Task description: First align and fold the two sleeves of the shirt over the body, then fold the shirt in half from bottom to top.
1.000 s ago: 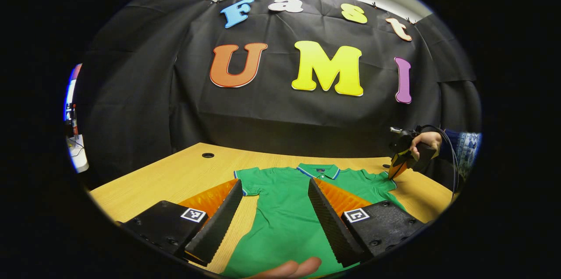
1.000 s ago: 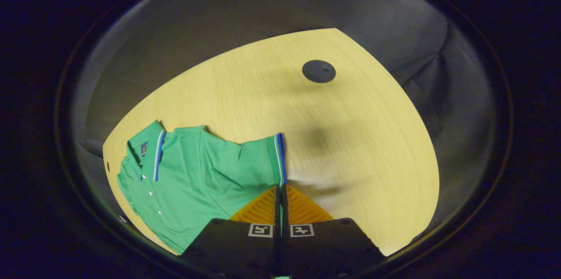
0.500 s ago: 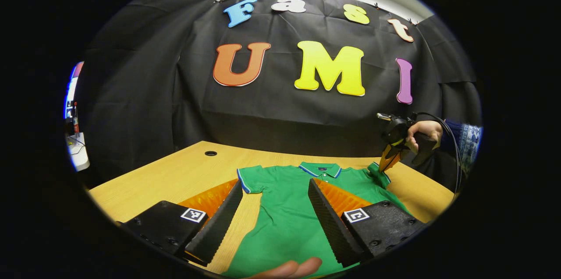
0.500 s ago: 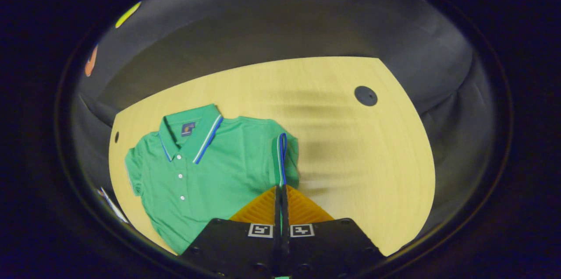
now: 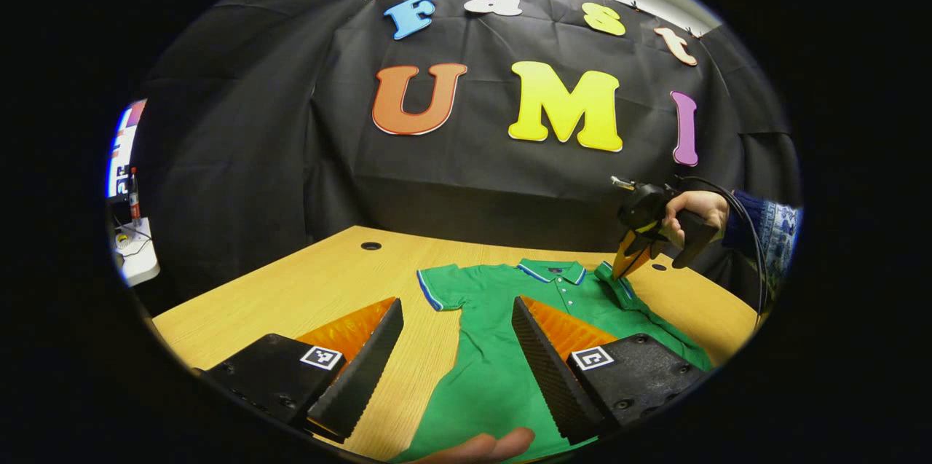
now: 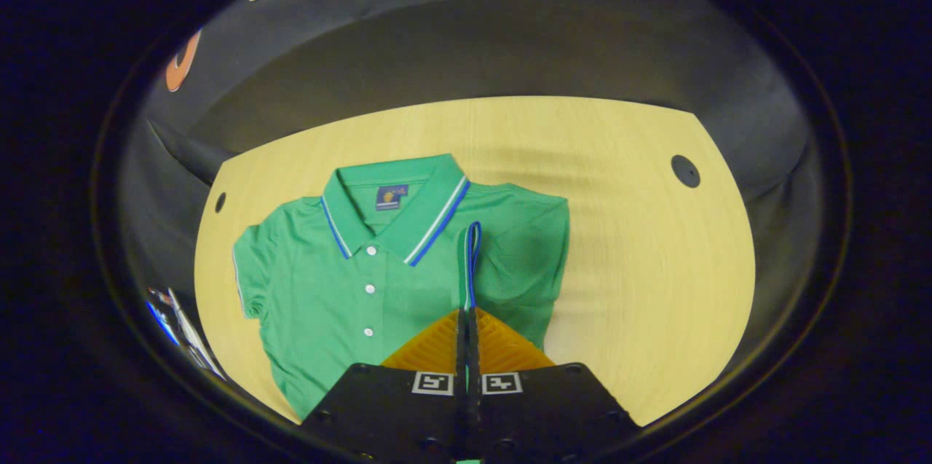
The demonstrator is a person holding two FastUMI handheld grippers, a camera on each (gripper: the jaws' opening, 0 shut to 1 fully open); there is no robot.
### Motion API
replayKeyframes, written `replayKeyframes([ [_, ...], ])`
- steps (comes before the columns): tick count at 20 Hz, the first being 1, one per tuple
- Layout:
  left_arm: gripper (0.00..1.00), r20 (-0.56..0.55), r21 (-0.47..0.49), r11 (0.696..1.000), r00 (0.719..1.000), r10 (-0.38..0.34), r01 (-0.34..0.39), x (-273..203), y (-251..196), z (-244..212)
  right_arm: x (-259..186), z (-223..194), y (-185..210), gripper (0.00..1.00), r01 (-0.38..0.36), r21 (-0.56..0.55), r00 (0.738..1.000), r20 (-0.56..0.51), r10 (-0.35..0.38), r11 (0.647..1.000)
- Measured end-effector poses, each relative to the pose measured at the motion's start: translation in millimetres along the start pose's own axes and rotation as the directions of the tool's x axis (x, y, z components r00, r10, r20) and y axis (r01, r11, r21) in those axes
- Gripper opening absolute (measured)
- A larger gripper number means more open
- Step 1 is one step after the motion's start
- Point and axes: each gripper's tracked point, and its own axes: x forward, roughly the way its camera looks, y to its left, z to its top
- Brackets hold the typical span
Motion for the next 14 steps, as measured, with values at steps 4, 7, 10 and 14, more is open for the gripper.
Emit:
replayKeyframes([
  [4, 0.98, -0.008, -0.003, 1.000, 1.000, 0.019, -0.019, 0, 8, -3, 10, -8, 24, 0.00, -0.024, -0.020, 0.999, -0.024, 0.023, 1.000],
  [7, 0.98, -0.010, 0.001, 1.000, 1.000, 0.020, -0.020, -1, 12, -4, 18, -8, 30, 0.00, -0.012, -0.026, 1.000, -0.022, 0.012, 1.000],
  [10, 0.98, -0.015, 0.000, 1.000, 1.000, 0.026, -0.026, -2, 15, -5, 15, -10, 55, 0.02, -0.118, 0.024, 0.993, -0.028, 0.118, 0.993],
  [14, 0.98, -0.021, 0.010, 0.999, 0.999, 0.041, -0.041, 7, 21, -5, 5, -9, 58, 0.25, -0.116, -0.053, 0.993, 0.018, 0.117, 0.992],
])
